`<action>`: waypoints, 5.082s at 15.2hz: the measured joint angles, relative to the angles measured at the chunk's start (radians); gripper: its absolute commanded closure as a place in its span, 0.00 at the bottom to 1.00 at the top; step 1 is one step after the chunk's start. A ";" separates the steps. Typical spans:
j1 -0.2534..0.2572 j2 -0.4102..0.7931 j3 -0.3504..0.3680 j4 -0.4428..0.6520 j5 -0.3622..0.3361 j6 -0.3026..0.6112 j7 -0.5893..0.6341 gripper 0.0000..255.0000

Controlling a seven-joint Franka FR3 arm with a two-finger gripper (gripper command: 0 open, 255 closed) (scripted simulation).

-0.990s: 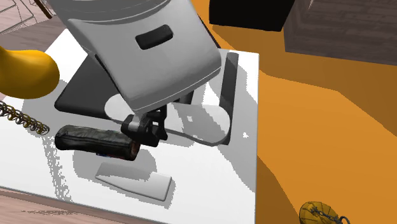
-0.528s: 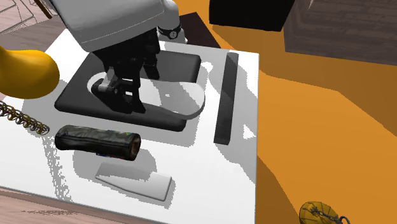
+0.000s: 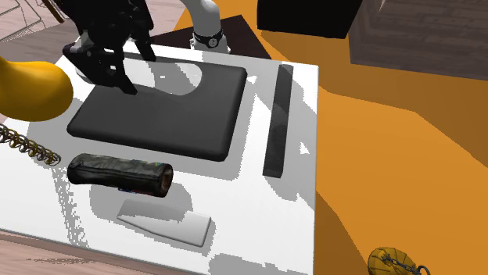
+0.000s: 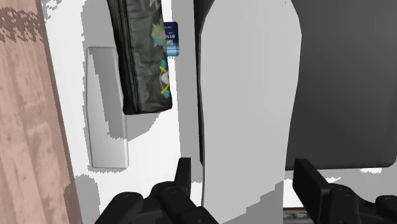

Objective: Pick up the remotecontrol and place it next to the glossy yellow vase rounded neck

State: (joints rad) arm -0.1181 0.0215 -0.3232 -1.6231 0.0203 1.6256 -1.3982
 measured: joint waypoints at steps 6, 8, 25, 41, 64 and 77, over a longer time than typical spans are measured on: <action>-0.034 -0.192 -0.031 -0.208 -0.067 0.027 -0.055 1.00; -0.051 -0.241 -0.047 -0.252 -0.087 0.025 -0.082 1.00; -0.219 -0.598 -0.201 -0.496 -0.290 -0.042 -0.337 1.00; -0.338 -0.703 -0.456 -0.438 -0.479 -0.107 -0.682 1.00; -0.364 -0.728 -0.622 -0.647 -0.588 0.123 -0.725 1.00; -0.347 -0.697 -0.732 -0.770 -0.645 0.293 -0.712 1.00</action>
State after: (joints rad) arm -0.4651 -0.6758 -1.0555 -2.3933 -0.6245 1.9181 -2.1099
